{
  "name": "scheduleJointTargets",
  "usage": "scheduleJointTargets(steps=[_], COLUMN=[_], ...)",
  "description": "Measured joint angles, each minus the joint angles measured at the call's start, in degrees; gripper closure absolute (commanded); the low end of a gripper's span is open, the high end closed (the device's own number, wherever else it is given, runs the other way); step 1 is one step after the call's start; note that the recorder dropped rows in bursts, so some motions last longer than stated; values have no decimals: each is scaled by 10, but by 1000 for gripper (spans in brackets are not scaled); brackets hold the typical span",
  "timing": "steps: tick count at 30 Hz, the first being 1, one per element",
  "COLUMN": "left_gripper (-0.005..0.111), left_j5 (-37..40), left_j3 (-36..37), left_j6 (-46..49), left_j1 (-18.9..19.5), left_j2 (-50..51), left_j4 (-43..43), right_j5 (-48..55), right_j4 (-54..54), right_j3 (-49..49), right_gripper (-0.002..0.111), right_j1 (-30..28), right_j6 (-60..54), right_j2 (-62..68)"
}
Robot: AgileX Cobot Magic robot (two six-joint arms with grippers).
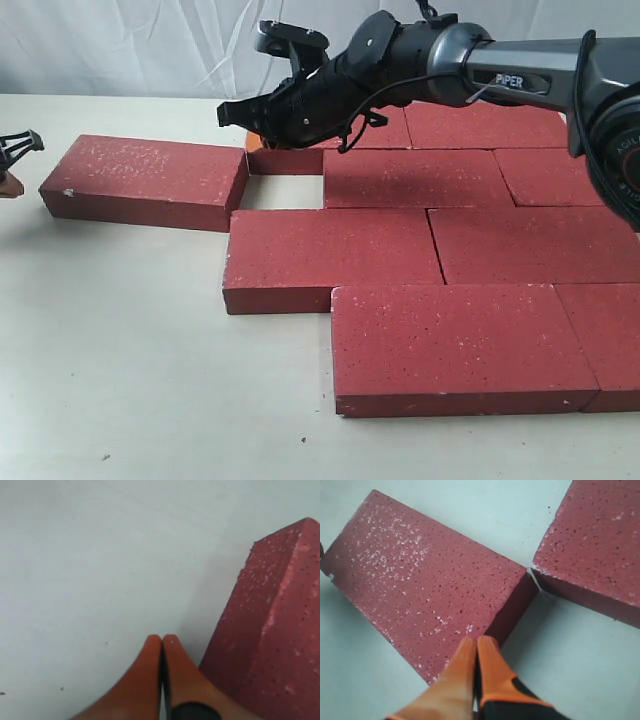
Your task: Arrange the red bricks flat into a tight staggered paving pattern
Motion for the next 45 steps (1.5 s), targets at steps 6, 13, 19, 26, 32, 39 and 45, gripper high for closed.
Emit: scheduleJointTargets(steps=[6, 13, 19, 26, 32, 39, 45], left_gripper=[107, 107, 107, 107, 107, 107, 107], left_j5=[19, 61, 102, 144, 160, 164, 162], left_j3=[-7, -11, -11, -11, -11, -11, -11], left_j6=[97, 109, 109, 109, 109, 109, 110], left_j1=[-5, -7, -7, -7, -8, -8, -15], left_j2=[24, 32, 32, 32, 32, 32, 32], left_j4=[-101, -111, -111, -115, -121, -124, -124], right_j5=[2, 3, 11, 32, 35, 38, 39], right_j4=[0, -1, -2, -3, -4, -4, -4], right_j3=[0, 0, 0, 0, 0, 0, 0], right_gripper=[109, 109, 109, 109, 109, 109, 109], right_j1=[0, 0, 0, 0, 0, 0, 0], right_j6=[0, 0, 0, 0, 0, 0, 0], right_j2=[0, 0, 0, 0, 0, 0, 0])
